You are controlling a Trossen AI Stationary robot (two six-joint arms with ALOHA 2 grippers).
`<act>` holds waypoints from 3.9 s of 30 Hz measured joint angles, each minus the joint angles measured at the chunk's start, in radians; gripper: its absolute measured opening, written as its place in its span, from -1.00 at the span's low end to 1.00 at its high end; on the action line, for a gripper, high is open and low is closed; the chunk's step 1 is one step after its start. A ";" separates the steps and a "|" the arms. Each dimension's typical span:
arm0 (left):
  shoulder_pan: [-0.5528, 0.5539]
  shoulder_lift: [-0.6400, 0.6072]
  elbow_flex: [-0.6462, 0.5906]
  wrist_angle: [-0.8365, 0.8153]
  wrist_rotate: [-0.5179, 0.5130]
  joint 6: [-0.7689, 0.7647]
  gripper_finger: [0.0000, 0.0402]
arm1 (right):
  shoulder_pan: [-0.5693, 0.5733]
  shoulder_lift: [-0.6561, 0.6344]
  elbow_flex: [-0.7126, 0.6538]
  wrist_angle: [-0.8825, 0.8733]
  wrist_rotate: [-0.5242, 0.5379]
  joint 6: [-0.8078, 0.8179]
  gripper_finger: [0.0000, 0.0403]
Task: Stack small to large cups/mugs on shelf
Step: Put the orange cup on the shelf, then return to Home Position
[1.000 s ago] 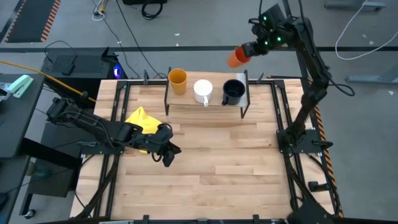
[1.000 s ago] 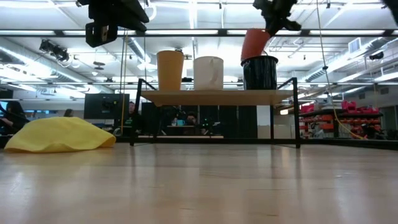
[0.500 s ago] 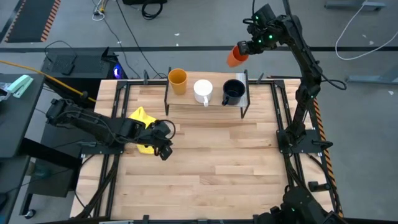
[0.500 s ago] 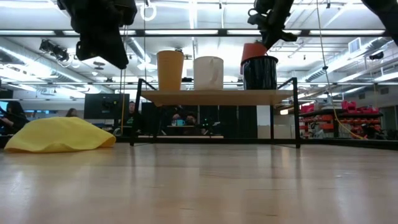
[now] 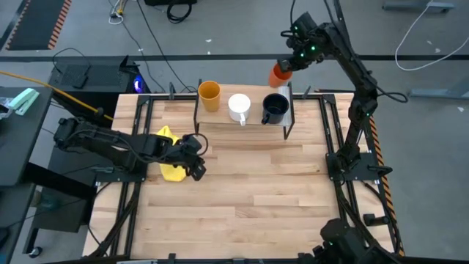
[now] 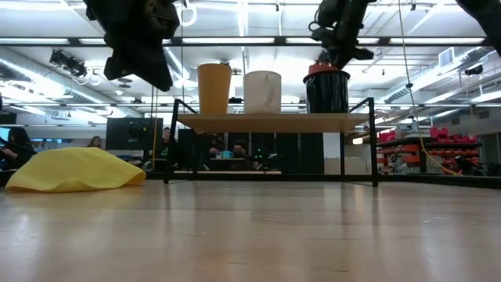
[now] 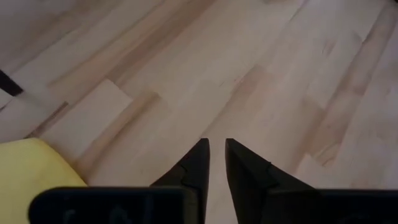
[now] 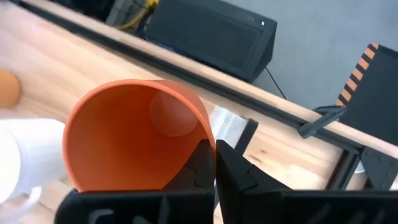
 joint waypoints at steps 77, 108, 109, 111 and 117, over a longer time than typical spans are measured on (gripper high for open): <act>0.022 0.000 0.000 0.052 0.019 -0.025 -0.80 | 0.043 -0.059 -0.185 0.000 -0.006 0.058 -0.64; 0.022 0.000 0.000 0.057 -0.004 -0.023 -0.86 | 0.200 -0.609 -0.029 0.041 -0.014 0.060 -0.64; 0.022 0.000 0.000 0.058 -0.004 -0.023 -0.85 | 0.210 -0.635 -0.029 0.045 -0.001 0.062 -0.64; 0.022 0.000 0.000 0.058 -0.004 -0.023 -0.84 | 0.221 -0.678 -0.029 0.047 0.012 0.061 -0.64; 0.022 0.000 0.000 0.057 -0.005 -0.023 -0.83 | 0.222 -0.763 -0.029 0.045 0.013 0.080 -0.64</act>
